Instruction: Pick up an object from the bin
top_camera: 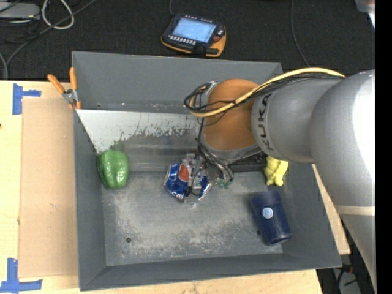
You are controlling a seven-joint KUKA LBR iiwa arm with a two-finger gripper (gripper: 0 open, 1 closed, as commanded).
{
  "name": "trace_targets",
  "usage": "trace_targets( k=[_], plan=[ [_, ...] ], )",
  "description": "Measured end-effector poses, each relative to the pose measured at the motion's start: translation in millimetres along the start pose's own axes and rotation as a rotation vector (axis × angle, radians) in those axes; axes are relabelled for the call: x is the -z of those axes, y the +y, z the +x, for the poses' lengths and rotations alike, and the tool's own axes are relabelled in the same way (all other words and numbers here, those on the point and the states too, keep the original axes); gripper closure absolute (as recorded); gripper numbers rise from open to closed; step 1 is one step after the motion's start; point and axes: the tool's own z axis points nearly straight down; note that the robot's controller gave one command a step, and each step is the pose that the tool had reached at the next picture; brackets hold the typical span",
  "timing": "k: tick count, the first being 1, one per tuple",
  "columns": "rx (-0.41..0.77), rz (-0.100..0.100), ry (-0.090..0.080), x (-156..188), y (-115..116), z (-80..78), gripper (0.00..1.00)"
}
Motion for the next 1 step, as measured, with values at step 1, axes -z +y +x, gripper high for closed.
trace_targets(
  k=[1],
  plan=[
    [-0.001,0.0,0.0,0.3,-0.1,0.1,1.0]
  ],
)
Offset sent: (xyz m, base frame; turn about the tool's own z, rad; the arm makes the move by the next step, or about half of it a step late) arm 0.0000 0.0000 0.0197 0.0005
